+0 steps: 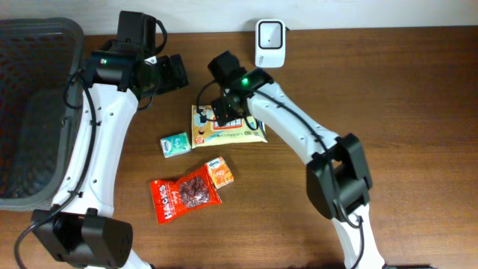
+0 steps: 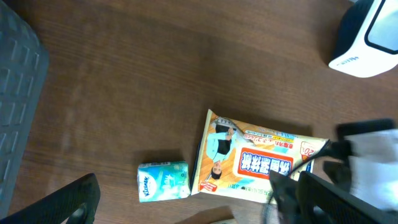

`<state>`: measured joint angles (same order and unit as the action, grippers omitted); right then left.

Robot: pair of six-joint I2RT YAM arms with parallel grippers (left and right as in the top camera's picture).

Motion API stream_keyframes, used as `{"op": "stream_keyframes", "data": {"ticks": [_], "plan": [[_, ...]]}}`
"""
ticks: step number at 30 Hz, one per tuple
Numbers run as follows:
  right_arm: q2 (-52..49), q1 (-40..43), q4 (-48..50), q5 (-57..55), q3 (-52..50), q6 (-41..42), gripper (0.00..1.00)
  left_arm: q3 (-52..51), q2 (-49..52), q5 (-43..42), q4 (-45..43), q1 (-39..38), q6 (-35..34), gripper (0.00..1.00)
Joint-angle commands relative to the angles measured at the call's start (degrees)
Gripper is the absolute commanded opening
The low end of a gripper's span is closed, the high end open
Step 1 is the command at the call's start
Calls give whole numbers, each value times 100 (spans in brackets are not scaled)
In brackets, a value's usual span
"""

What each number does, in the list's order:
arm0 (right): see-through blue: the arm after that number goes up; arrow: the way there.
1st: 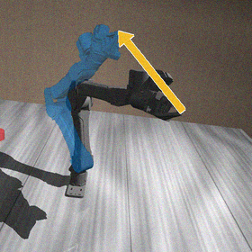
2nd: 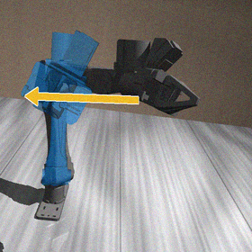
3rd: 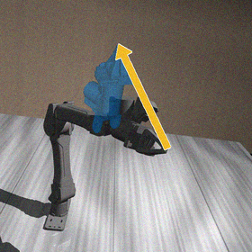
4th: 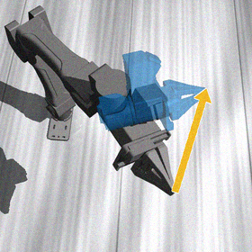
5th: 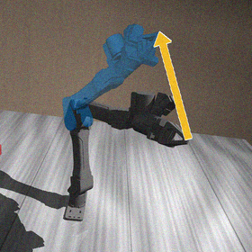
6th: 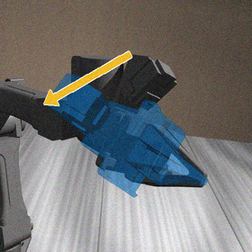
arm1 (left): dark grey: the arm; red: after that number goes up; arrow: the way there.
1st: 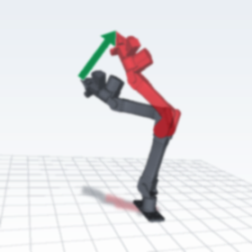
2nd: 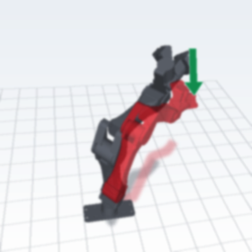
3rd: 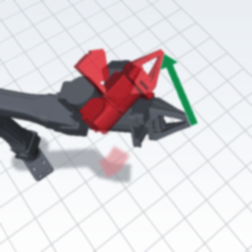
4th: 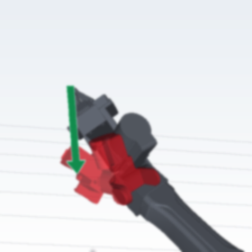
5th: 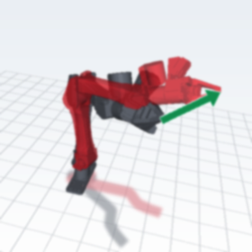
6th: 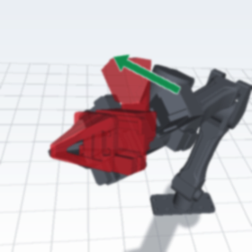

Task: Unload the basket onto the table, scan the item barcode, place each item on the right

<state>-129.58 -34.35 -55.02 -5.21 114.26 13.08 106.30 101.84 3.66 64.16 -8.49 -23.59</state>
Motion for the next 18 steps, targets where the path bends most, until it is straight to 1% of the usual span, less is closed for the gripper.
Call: {"op": "stream_keyframes", "data": {"ticks": [1,5,8,9,12,14,18], "plan": [[-354,-9,68,-411,28,-278,83,61,-57,85,46,42,48,99],[-748,-9,151,-68,28,-474,83,57,-57,87,133,42,50,99],[-907,31,-33,-398,28,-402,83,57,-57,85,173,42,50,99],[-914,87,-302,-826,28,-216,83,55,-57,85,195,42,50,99],[-905,258,-957,-1325,31,160,83,55,-57,83,221,42,50,99],[-903,431,-1539,-1491,31,678,83,55,-55,83,232,39,48,99],[-874,791,-2549,-1471,31,1589,83,11,-55,79,232,42,50,99]]}}
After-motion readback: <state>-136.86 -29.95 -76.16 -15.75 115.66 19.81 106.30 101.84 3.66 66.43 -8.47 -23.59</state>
